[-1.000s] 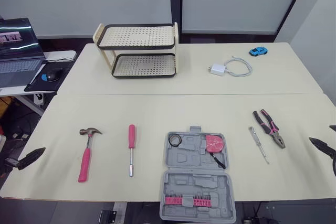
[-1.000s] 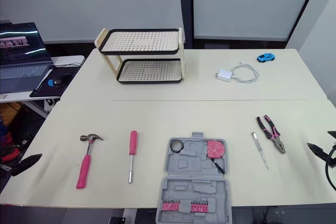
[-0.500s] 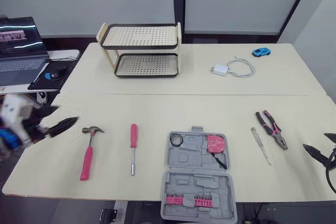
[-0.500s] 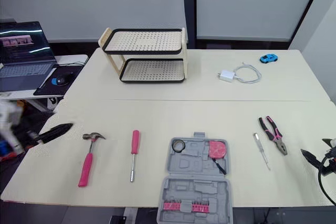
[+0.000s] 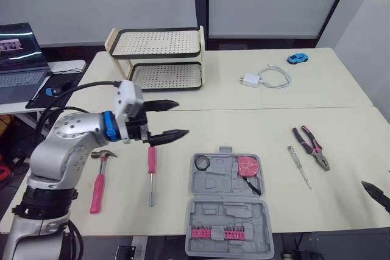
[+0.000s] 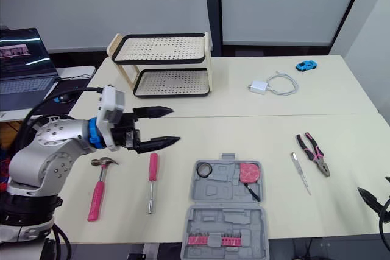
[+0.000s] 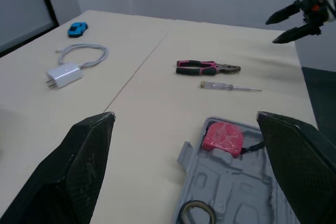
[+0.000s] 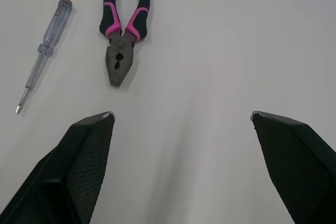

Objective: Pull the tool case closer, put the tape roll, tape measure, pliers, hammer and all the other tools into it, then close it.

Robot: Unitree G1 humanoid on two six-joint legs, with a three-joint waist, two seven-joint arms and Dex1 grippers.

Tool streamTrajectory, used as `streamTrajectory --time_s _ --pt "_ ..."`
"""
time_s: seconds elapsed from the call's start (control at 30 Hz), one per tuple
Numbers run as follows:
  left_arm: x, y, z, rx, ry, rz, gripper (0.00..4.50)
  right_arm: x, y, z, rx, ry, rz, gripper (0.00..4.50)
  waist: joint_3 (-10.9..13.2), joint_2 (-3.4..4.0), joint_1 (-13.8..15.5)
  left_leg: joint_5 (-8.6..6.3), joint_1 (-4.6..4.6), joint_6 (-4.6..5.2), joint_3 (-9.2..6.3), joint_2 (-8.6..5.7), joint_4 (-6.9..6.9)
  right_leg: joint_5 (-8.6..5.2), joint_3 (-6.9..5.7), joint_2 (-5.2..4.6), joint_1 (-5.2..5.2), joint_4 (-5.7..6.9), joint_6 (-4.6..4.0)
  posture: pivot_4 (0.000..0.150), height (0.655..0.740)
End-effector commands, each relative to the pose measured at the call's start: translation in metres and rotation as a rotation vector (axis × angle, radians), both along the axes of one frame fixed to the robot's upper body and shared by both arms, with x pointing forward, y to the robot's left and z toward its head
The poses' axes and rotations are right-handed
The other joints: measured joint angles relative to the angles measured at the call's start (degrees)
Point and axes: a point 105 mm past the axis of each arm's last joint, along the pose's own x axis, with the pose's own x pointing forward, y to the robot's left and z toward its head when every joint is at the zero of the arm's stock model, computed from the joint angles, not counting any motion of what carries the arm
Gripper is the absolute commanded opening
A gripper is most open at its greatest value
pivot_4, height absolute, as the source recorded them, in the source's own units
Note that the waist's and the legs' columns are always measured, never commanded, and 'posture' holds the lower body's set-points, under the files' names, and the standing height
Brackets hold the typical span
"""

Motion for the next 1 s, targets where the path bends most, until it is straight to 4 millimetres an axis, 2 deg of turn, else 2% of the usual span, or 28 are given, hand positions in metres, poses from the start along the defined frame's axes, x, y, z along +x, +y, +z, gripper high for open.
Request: streamTrajectory --time_s 0.03,0.37,0.5,0.7,1.0 --pt "-0.014 -0.019 0.007 0.0 -0.039 -0.109 4.5 -0.002 0.003 0.013 0.015 -0.031 0.008 4.46 0.0 0.0 0.0 -0.02 0.0 0.03 0.02 0.0 0.01 0.0 0.02 0.0 0.0 0.0 0.0 0.15 0.74" --pt "-0.02 -0.031 0.003 0.005 -0.071 -0.165 4.5 0.0 0.009 0.012 0.017 -0.019 0.034 4.46 0.0 -0.01 0.1 -0.05 0.02 0.09 0.14 0.01 0.01 0.0 0.1 0.0 -0.01 -0.02 0.0 0.15 0.74" --pt "-0.021 -0.034 0.002 0.001 -0.086 -0.165 4.5 0.01 0.014 0.008 0.008 -0.011 0.075 4.46 0.0 -0.02 0.1 -0.05 0.03 0.09 0.17 0.01 0.01 0.0 0.12 0.0 -0.01 -0.03 0.0 0.15 0.74" --pt "-0.021 -0.039 0.001 -0.005 -0.108 -0.163 4.5 0.036 0.021 0.006 0.007 -0.038 0.122 4.46 0.0 -0.02 0.1 -0.03 0.04 0.06 0.27 0.02 0.03 0.0 0.17 0.0 -0.01 -0.03 0.01 0.15 0.74" --pt "-0.021 -0.037 -0.006 0.01 -0.113 -0.135 4.5 0.049 0.03 0.002 0.024 -0.034 0.176 4.46 0.0 -0.03 0.2 0.03 0.03 -0.05 0.37 0.02 0.04 0.01 0.25 -0.01 -0.02 -0.05 0.02 0.15 0.74"
